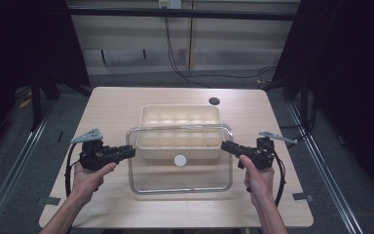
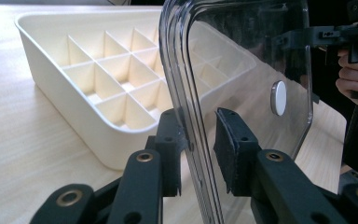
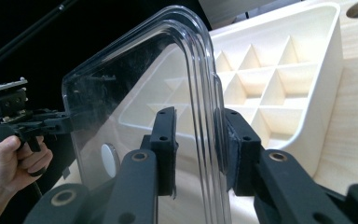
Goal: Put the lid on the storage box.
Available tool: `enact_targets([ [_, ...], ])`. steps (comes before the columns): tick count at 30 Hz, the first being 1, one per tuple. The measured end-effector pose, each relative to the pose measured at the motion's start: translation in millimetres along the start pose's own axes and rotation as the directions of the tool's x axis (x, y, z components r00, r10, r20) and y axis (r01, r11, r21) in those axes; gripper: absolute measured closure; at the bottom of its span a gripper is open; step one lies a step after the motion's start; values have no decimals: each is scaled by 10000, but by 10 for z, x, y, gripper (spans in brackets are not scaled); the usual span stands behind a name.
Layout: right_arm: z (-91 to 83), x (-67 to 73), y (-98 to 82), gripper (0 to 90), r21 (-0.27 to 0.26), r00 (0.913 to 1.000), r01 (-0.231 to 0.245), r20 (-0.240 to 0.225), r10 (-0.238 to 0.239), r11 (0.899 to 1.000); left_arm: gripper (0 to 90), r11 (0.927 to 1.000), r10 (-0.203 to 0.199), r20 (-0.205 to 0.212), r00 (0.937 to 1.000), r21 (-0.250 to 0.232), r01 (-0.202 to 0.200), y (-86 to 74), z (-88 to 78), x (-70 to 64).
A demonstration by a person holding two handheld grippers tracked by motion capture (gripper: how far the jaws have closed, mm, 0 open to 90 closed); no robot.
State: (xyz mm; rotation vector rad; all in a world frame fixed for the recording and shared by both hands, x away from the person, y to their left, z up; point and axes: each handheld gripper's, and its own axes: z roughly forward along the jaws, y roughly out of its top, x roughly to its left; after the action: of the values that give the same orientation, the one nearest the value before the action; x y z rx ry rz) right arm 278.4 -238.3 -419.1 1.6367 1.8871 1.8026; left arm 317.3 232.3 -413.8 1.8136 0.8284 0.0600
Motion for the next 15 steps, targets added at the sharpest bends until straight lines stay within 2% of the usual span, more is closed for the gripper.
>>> enact_targets([
  [4,7,17,63,678,12,9998,172,44,-172,9999,718,9999,85,-7,10000,-124,-85,65,-22,-18],
  [5,9,19,74,676,5,9996,265,56,-265,9996,718,9996,243,-92,9997,-106,-244,86,-28,-37],
  [13,36,34,173,671,-27,9996,270,114,-270,9996,718,9993,72,-36,10000,-360,-74,152,-23,2],
  [15,49,38,202,671,-32,9996,255,110,-255,9997,720,9991,92,-134,9999,-417,-97,172,-17,9],
])
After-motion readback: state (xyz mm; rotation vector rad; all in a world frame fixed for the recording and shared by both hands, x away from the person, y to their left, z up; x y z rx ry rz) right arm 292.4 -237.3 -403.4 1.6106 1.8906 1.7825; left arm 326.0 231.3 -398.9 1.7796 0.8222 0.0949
